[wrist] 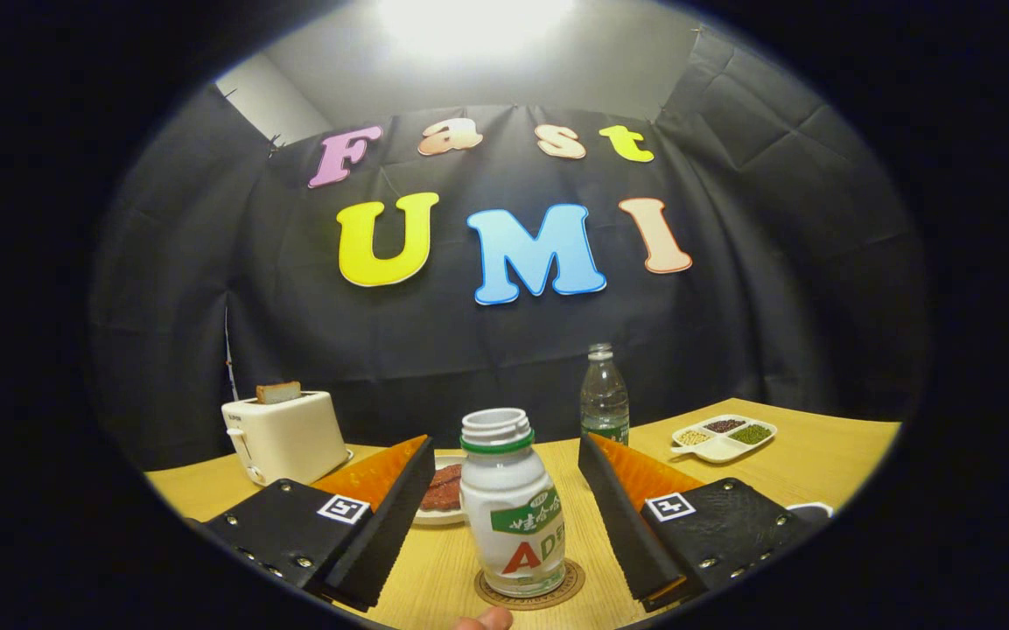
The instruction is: Take the bottle from table, then pour the juice into the cup, finally place the bottle on the coaster
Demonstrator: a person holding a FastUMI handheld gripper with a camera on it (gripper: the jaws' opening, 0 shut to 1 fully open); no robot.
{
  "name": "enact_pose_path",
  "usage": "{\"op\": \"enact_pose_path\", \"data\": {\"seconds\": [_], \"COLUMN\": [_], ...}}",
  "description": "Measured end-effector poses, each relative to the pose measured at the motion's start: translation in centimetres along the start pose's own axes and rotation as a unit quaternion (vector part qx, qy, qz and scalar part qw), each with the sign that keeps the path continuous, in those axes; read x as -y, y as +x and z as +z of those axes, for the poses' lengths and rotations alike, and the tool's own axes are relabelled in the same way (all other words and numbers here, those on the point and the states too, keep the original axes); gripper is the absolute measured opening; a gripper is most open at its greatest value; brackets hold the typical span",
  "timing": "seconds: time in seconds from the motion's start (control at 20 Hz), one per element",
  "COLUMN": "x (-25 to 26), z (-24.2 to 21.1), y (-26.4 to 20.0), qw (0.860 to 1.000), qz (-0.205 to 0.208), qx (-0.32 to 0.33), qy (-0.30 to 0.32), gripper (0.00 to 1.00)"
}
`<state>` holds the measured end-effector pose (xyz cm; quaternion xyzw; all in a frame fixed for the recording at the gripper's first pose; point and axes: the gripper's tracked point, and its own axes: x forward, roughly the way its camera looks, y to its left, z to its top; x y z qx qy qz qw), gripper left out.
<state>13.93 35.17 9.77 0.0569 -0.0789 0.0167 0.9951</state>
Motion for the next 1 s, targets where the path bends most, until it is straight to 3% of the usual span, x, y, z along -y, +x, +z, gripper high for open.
{"op": "enact_pose_path", "data": {"seconds": [0.45, 0.7, 1.0], "x": [-0.7, -0.3, 7.7], "z": [10.6, 11.7, 12.0], "y": [-5.1, -7.6, -9.8], "qw": [0.998, 0.997, 0.996], "qz": [0.013, 0.022, -0.018], "qx": [0.063, 0.068, 0.063], "qy": [-0.011, -0.015, -0.063], "gripper": [0.99, 0.99, 0.99]}}
